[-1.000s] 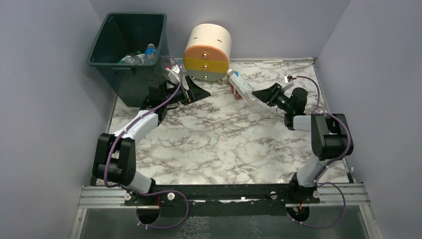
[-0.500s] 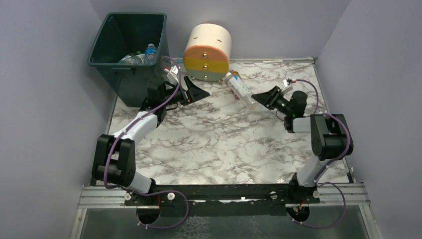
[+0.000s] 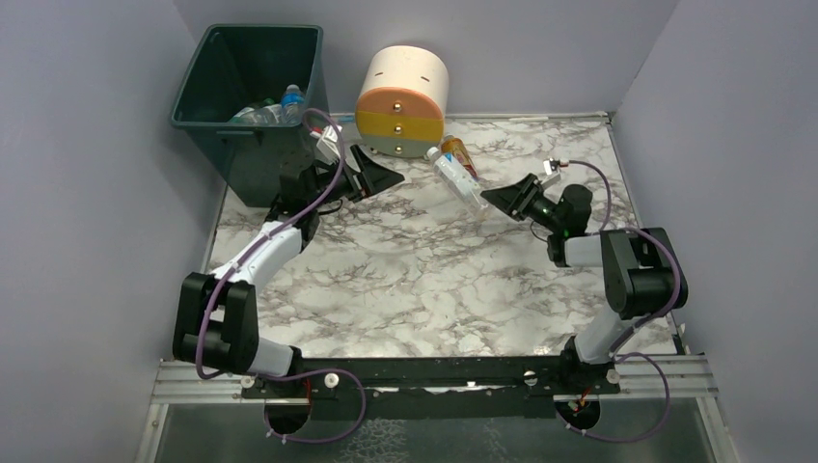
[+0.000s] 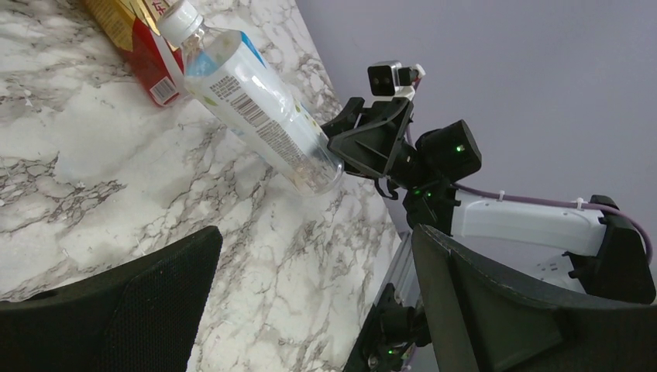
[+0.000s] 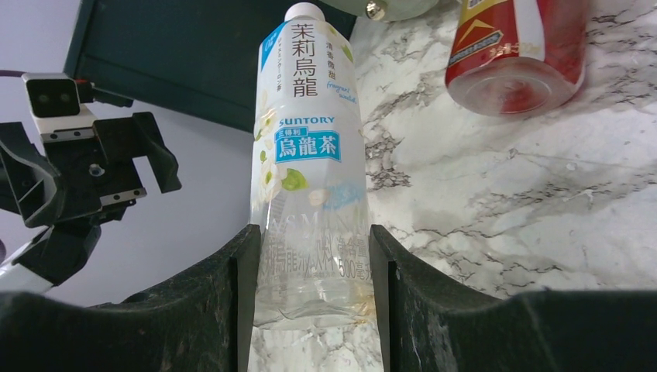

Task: Put the plastic bottles in the bin
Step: Pick up the plastic bottle from the corner of the board.

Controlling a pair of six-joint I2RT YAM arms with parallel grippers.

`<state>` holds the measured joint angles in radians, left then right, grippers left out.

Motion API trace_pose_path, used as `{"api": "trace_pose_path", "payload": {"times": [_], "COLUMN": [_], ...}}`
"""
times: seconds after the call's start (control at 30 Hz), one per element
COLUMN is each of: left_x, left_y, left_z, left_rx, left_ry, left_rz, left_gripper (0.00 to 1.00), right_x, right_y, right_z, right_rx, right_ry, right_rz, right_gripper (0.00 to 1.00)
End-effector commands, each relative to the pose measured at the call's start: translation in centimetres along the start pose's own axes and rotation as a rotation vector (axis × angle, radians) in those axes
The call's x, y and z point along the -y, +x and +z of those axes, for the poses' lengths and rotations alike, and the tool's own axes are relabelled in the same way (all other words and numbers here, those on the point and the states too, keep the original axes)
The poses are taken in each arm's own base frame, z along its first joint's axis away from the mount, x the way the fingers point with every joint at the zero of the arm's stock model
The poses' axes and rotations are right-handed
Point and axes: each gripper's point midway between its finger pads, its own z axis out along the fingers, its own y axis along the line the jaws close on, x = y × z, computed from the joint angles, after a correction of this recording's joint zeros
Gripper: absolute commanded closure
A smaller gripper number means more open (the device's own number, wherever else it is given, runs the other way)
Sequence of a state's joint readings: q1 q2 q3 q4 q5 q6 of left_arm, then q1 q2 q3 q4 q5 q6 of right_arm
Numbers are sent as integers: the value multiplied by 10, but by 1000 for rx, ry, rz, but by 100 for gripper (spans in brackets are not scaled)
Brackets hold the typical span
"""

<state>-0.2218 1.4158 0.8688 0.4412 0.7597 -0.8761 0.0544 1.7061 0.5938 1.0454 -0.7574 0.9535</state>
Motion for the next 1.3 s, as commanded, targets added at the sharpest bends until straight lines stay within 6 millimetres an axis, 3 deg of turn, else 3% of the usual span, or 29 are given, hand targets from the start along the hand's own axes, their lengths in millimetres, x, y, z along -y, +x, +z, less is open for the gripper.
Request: {"api": "trace_pose_path", "payload": {"times": [0.0,0.23,0.63,1.27], "left_x": [17,31,48,66], "left_y": [-17,-24,-27,-17], "left_z": [-8,-15,-23,-12], "left_rx": [87,149,244,265], "left_ry": [20,36,39,49], "left_rz": [42,1,-94,-68], "left_gripper": [1,1,1,1], "right_x": [-29,-41,-86,-161], "right_y": [0,10,19,30], "right_z": [-3,-8,-14,-17], "right_rx": [3,5,20,20], "right_ry": [-81,-115,-217,-333], "right_rz": [-37,-6,45,8], "right_gripper": [55,55,55,55]}}
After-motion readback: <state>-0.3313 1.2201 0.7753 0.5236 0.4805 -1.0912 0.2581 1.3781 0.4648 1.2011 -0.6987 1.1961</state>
